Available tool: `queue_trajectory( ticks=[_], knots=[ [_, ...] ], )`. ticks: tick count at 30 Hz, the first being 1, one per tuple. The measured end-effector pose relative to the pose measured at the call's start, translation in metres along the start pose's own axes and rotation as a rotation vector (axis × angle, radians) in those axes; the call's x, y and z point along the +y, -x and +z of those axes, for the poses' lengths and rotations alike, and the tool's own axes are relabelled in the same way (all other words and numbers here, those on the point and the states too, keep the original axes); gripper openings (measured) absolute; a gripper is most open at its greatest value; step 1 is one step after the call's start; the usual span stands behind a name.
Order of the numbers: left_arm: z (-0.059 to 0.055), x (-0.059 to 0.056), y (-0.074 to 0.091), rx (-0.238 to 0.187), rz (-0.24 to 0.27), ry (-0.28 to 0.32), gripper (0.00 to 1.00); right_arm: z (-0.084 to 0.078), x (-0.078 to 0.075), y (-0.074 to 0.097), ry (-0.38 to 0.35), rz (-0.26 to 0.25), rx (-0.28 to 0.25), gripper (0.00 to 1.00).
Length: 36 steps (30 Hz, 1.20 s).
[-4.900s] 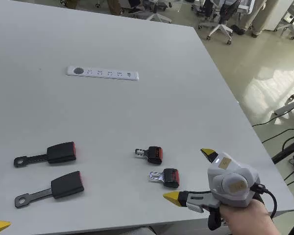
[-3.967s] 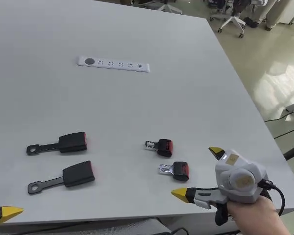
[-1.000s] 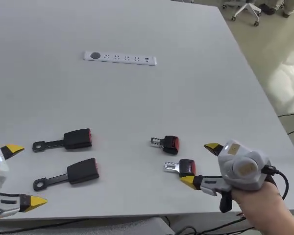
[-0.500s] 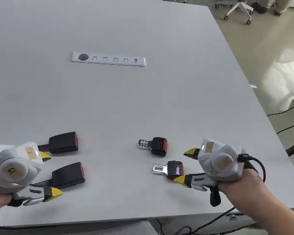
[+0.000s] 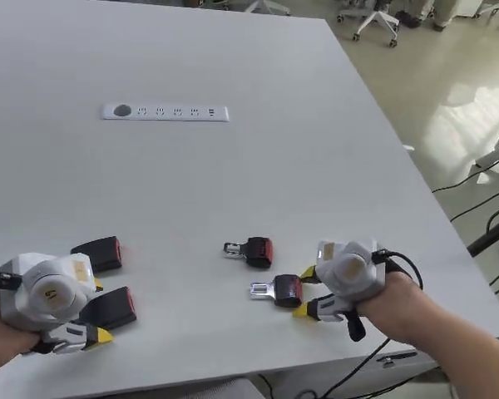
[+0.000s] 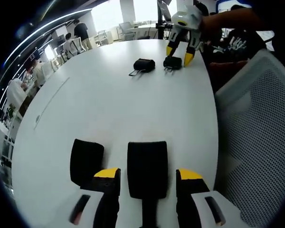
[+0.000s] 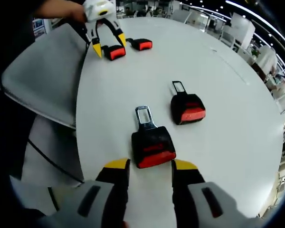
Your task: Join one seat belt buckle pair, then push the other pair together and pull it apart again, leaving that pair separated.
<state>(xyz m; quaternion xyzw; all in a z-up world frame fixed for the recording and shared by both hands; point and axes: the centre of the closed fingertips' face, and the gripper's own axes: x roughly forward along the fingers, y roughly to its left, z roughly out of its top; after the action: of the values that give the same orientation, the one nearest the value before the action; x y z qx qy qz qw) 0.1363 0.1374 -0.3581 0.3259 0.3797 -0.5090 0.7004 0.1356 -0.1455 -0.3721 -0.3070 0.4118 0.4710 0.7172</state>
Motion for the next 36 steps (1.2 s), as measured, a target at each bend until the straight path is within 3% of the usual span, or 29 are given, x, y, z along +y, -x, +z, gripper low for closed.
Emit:
queue_trajectory(
  ticks=[3, 5, 15, 25, 27, 30, 33, 36],
  knots=[
    [0.0, -0.002, -0.002, 0.012, -0.013, -0.011, 0.45, 0.0, 0.0, -0.002, 0.01, 0.023, 0.014, 0.35],
    [0.0, -0.003, -0.003, 0.018, -0.017, -0.023, 0.44, -0.001, 0.006, -0.001, 0.004, 0.066, 0.016, 0.3],
    [0.002, -0.007, -0.006, 0.032, -0.039, -0.055, 0.39, -0.001, -0.004, -0.002, 0.01, 0.059, 0.015, 0.14],
    [0.004, -0.007, -0.007, 0.027, -0.054, -0.071, 0.37, -0.002, -0.004, -0.002, 0.033, 0.052, 0.021, 0.13],
    [0.004, -0.007, -0.008, 0.025, -0.059, -0.077, 0.37, -0.002, -0.005, -0.002, 0.032, 0.044, 0.025, 0.16],
    [0.004, -0.007, -0.008, 0.027, -0.064, -0.083, 0.37, -0.002, -0.01, 0.0, 0.036, 0.02, 0.035, 0.29],
    [0.004, -0.007, -0.008, 0.035, -0.067, -0.08, 0.36, 0.001, -0.011, 0.0, 0.11, 0.004, 0.044, 0.4],
    [0.004, -0.007, -0.009, 0.04, -0.071, -0.088, 0.36, 0.013, -0.004, 0.0, 0.151, 0.021, 0.028, 0.39]
  ],
)
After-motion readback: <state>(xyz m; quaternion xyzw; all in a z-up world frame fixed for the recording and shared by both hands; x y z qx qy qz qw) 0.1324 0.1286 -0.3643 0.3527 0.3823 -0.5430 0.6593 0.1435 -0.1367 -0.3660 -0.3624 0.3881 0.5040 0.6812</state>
